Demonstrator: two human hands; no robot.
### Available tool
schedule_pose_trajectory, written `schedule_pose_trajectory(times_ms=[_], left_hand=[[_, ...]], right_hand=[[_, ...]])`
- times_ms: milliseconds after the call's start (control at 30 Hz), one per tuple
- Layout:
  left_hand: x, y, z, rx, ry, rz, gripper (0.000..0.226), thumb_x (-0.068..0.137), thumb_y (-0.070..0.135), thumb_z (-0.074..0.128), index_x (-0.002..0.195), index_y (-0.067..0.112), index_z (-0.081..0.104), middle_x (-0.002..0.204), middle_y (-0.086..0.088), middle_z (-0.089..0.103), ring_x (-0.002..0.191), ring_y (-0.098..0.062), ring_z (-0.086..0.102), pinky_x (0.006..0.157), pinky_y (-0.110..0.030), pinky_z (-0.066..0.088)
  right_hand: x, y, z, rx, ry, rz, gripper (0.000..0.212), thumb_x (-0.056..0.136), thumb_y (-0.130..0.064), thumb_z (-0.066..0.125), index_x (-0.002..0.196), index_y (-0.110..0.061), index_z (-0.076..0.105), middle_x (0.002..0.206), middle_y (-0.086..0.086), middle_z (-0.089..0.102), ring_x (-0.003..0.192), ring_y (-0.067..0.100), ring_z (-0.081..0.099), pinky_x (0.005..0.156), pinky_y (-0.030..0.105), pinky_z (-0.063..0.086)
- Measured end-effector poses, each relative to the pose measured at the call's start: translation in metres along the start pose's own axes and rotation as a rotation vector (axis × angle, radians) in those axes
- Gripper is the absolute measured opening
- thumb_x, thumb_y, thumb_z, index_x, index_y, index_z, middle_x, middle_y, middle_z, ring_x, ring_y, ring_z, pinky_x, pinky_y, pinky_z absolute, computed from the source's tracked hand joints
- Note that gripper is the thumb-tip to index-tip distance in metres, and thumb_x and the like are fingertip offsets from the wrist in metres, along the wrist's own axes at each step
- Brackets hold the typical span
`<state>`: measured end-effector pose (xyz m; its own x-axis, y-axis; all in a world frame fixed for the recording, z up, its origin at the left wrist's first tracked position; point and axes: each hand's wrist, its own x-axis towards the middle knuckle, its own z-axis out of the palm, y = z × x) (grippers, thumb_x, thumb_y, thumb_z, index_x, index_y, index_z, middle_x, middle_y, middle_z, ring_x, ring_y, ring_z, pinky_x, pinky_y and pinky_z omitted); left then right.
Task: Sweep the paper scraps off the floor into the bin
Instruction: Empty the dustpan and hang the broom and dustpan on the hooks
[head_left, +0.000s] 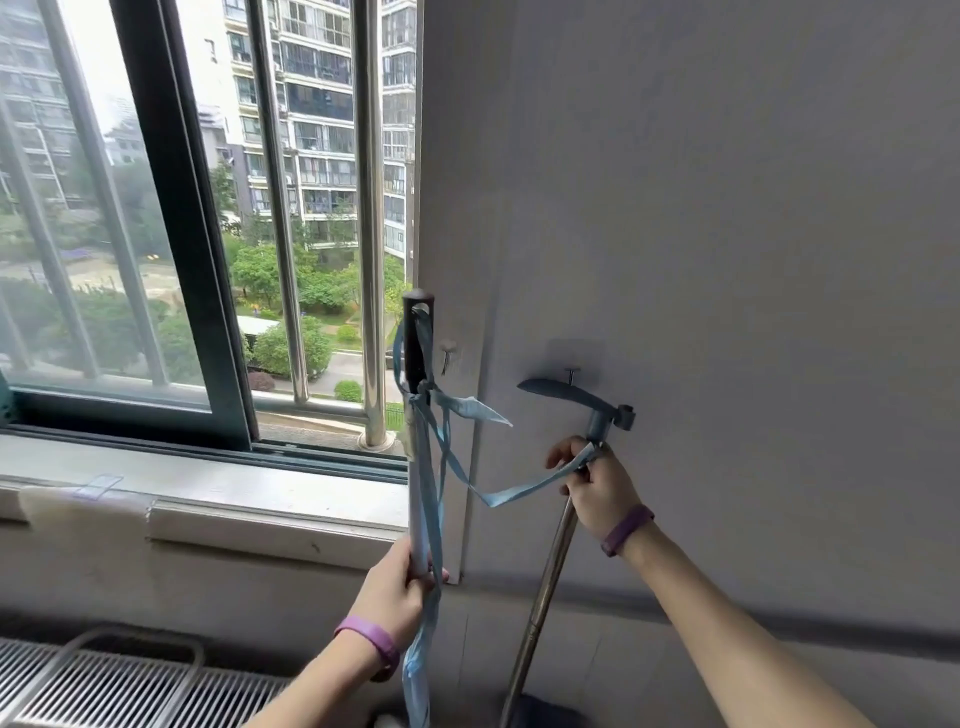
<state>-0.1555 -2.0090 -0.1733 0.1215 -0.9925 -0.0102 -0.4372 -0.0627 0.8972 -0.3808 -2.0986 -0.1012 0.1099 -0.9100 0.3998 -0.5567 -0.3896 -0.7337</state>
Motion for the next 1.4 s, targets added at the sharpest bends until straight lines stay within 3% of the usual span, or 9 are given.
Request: schedule_pose_trajectory(times_ms=[200,367,467,633,767,867,1067,1200,1400], left_hand=[[0.008,-0.002,-0.019,-0.009,0.038,-0.011,0.028,0.083,-0.012,0.043,0.082,0.013,0.056,0.081,-0.008,0.07,0.084,-0.027,0.067,0.083,-0.042,0.054],[0.005,-0.009,-0.021,0.058,0.001,0.009,0.033,0.081,-0.01,0.039,0.083,0.021,0.05,0.08,-0.007,0.065,0.084,-0.028,0.064,0.081,-0.042,0.054],[0.006,-0.013,-0.021,0.097,-0.016,0.007,0.035,0.084,-0.007,0.041,0.089,0.027,0.048,0.082,0.001,0.062,0.087,-0.025,0.062,0.081,-0.033,0.052],[0.008,-0.015,-0.014,0.166,0.002,0.016,0.023,0.086,-0.001,0.046,0.103,0.014,0.051,0.094,-0.004,0.064,0.09,-0.023,0.058,0.072,-0.022,0.04],[0.011,-0.018,-0.005,0.197,-0.039,0.013,0.022,0.087,0.002,0.047,0.103,0.017,0.048,0.095,-0.005,0.063,0.088,-0.024,0.056,0.073,-0.022,0.04],[0.01,-0.022,0.0,0.178,-0.022,-0.003,0.025,0.088,0.002,0.047,0.107,0.018,0.048,0.094,-0.004,0.063,0.087,-0.024,0.056,0.072,-0.021,0.038],[0.006,-0.041,-0.008,0.141,-0.003,-0.036,0.026,0.088,0.004,0.046,0.085,0.03,0.044,0.086,0.0,0.065,0.083,-0.023,0.06,0.07,-0.019,0.044],[0.011,-0.048,-0.014,0.125,-0.03,-0.028,0.022,0.086,0.004,0.047,0.098,0.021,0.053,0.09,-0.001,0.068,0.088,-0.024,0.064,0.077,-0.024,0.049],[0.028,-0.052,-0.013,0.065,-0.056,-0.019,0.022,0.086,0.006,0.058,0.08,0.026,0.053,0.081,0.004,0.067,0.076,-0.012,0.061,0.066,-0.013,0.047]], right_hand=[[-0.001,0.007,-0.003,-0.011,-0.022,-0.013,0.06,0.07,0.023,0.046,0.072,-0.035,0.063,0.093,0.007,0.058,0.085,0.012,0.053,0.068,0.004,0.038],[-0.01,0.009,-0.009,0.146,0.121,-0.044,0.065,0.072,0.023,0.052,0.07,-0.039,0.069,0.101,0.011,0.059,0.09,0.005,0.058,0.076,0.013,0.05],[-0.017,0.013,-0.014,0.149,0.204,-0.03,0.056,0.074,0.011,0.053,0.07,-0.042,0.07,0.106,0.013,0.062,0.102,0.026,0.059,0.086,0.031,0.051],[-0.026,-0.026,-0.013,-0.166,0.691,-0.403,0.025,0.075,-0.005,0.045,0.07,-0.012,0.069,0.092,0.016,0.06,0.093,0.026,0.054,0.089,0.016,0.032],[-0.009,-0.104,0.008,0.177,0.22,-0.433,0.012,0.089,-0.017,0.053,0.1,-0.019,0.055,0.094,-0.006,0.061,0.086,0.003,0.058,0.079,0.011,0.046],[0.002,-0.139,0.026,0.185,0.018,-0.28,0.032,0.087,-0.045,0.057,0.11,-0.025,0.046,0.103,-0.006,0.061,0.092,0.003,0.06,0.076,0.012,0.049],[0.015,-0.147,0.039,0.128,0.016,-0.151,0.007,0.09,-0.021,0.063,0.089,-0.022,0.057,0.076,-0.01,0.063,0.069,0.0,0.059,0.062,0.008,0.046],[0.025,-0.147,0.037,0.294,0.056,-0.06,0.016,0.091,-0.016,0.062,0.086,-0.026,0.051,0.076,0.001,0.066,0.063,0.014,0.066,0.058,0.027,0.056],[0.042,-0.141,0.031,0.222,0.194,-0.136,0.019,0.088,-0.012,0.066,0.08,-0.026,0.057,0.069,-0.009,0.06,0.06,0.006,0.057,0.055,0.016,0.047]])
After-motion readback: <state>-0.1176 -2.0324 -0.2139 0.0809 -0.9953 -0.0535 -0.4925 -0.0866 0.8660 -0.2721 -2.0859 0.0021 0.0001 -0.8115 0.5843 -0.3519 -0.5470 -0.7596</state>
